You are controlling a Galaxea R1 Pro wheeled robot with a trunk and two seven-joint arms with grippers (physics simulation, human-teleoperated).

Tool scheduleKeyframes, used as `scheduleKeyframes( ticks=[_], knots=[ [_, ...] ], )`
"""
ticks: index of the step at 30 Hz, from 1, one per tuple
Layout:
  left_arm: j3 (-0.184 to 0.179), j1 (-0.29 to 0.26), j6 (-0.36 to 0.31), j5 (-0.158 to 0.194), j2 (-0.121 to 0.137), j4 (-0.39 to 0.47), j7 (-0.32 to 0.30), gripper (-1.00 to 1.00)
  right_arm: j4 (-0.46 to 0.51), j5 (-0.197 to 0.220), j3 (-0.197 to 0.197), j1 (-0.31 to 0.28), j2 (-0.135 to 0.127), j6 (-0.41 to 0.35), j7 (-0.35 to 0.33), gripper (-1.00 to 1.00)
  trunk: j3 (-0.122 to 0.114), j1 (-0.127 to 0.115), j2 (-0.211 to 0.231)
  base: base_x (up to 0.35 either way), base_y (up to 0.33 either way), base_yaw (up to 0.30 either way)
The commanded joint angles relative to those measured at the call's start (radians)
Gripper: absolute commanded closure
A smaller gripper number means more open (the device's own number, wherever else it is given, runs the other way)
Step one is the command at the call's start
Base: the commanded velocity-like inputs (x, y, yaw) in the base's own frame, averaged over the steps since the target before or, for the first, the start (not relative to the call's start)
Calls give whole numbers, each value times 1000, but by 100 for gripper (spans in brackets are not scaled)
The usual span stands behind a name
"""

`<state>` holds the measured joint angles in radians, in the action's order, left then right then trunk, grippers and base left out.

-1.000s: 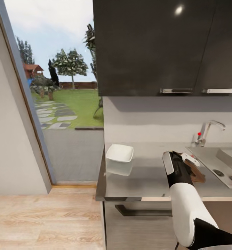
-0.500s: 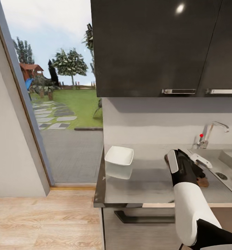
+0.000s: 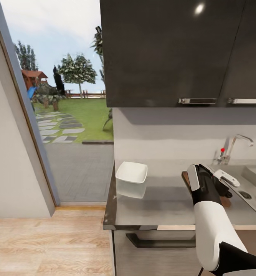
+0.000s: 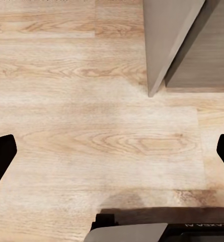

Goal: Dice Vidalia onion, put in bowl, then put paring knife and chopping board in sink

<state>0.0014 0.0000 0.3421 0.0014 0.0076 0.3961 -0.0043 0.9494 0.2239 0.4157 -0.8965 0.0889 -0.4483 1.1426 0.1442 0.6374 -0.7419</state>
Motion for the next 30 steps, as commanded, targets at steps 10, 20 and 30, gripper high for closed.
scheduleKeyframes(
  ticks=[10,20,30],
  knots=[
    [0,0,2,0,0,1,0,-100,2,7,24,-1,-1,-10,4,-100,1,0,-1,170,0,0],
    [0,0,2,0,0,1,0,-100,2,5,68,-1,0,-10,5,-100,1,0,-1,17,0,0],
    [0,0,2,0,0,1,1,-100,2,2,105,-1,0,-10,29,-100,4,0,-1,0,0,0]
  ],
)
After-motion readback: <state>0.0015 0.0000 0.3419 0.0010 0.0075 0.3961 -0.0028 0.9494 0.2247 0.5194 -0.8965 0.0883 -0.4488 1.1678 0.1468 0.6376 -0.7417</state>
